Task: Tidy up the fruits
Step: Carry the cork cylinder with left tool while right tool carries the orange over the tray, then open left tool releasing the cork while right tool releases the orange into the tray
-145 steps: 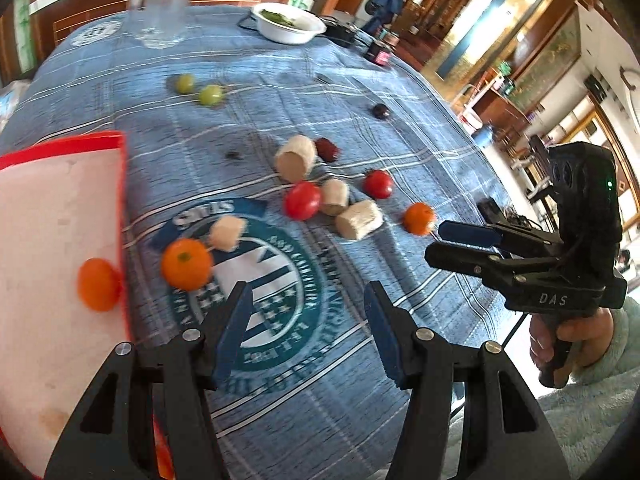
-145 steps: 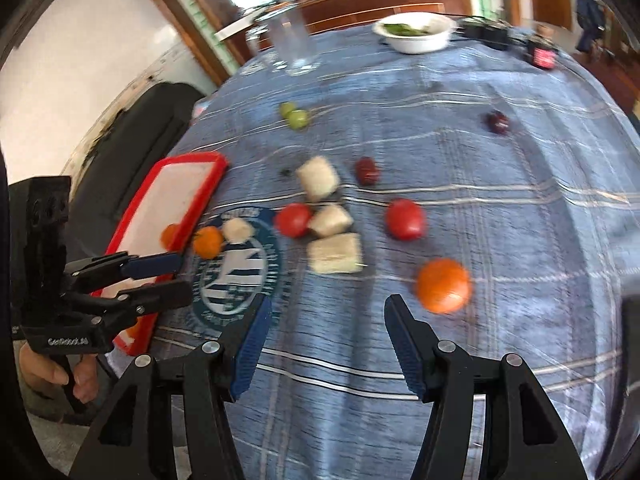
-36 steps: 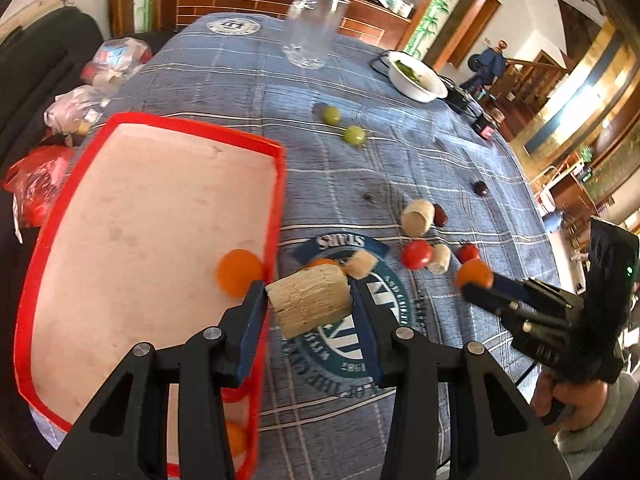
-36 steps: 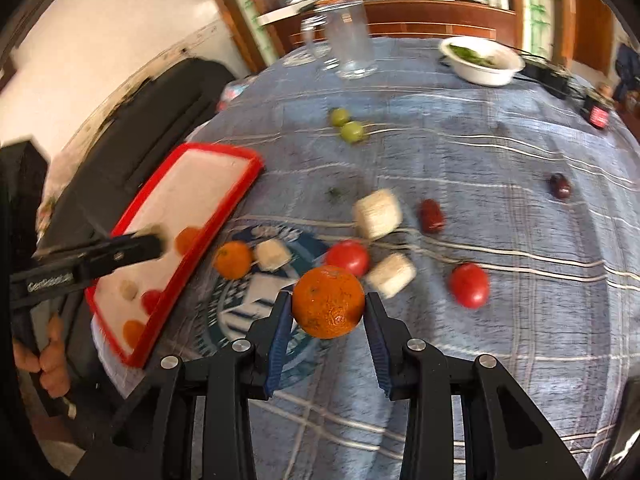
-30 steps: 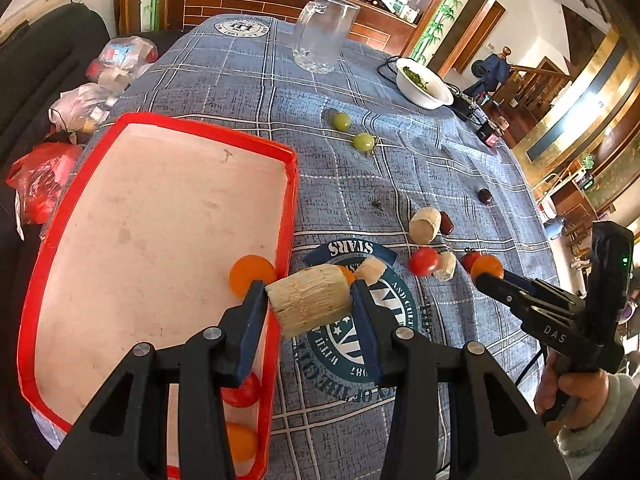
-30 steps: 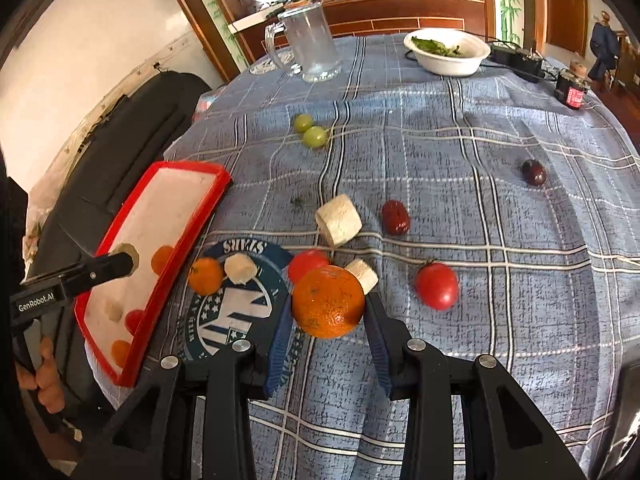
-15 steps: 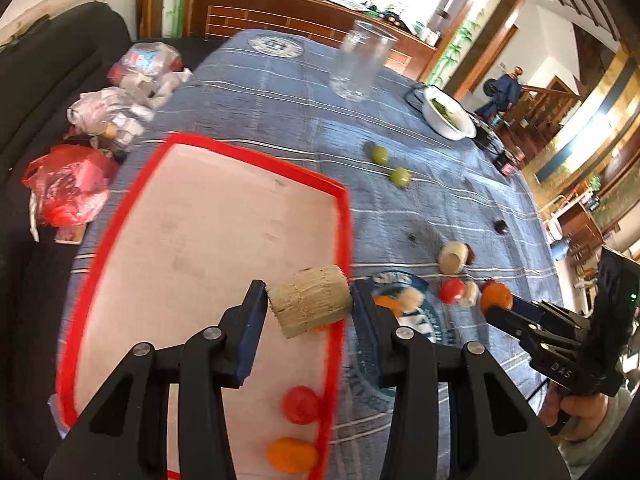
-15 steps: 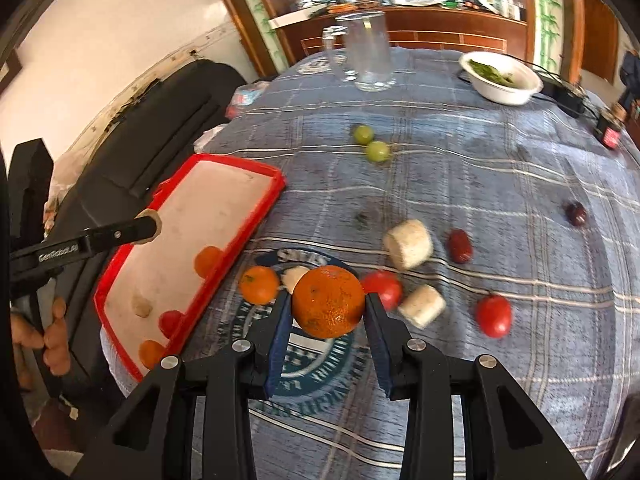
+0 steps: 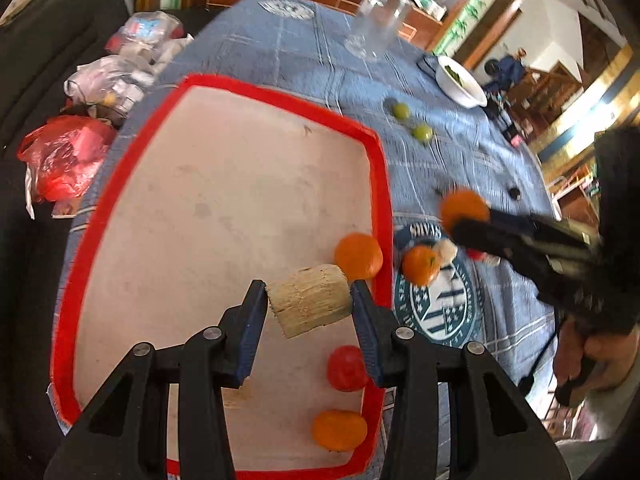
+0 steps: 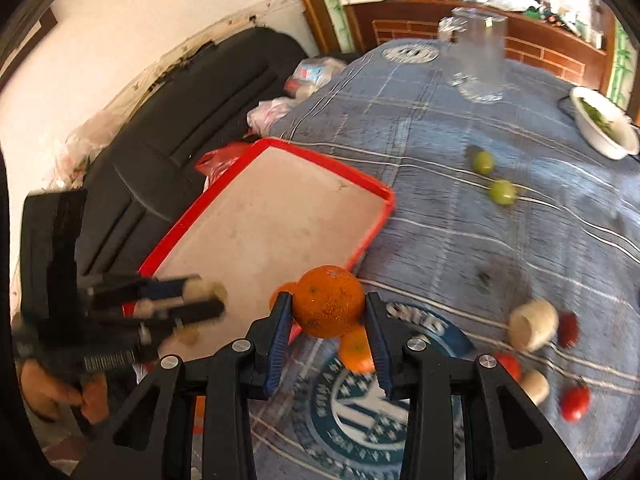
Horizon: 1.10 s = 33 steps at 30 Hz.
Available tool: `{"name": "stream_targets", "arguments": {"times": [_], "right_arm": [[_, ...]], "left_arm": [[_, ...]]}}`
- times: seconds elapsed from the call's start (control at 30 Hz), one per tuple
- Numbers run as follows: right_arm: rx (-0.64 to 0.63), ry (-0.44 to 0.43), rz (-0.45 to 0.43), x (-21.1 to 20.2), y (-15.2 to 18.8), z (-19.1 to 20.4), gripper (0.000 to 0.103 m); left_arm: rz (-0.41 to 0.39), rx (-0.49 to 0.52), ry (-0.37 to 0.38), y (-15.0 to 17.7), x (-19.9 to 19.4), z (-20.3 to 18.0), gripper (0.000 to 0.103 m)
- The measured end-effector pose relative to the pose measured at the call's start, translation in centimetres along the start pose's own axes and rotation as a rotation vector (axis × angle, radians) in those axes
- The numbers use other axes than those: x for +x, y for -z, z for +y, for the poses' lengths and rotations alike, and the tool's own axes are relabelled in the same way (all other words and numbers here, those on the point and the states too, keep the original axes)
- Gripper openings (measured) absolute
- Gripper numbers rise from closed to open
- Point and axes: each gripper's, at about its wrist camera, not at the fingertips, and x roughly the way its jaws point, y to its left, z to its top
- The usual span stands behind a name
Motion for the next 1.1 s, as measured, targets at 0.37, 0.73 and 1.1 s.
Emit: {"name": "stream_targets", "arguments": {"times": [0.37, 0.73, 1.1], "right_arm": [[-0.072, -0.004, 0.101, 4.9, -2.6, 1.4, 0.037], [-0.110, 0.013, 0.132, 7.3, -3.5, 2.0, 0.037], [-0.142, 0.021, 0.145, 8.8, -3.4, 2.5, 0.038]], "left_arm": [[0.056, 0.048, 0.024, 0.4, 1.8, -0.2, 0.041], [0.074, 0.049, 0.040, 0.2, 2.9, 0.4, 0.041], [0.078, 0.061, 0.084, 0.4, 3.2, 0.0, 0.041]]}}
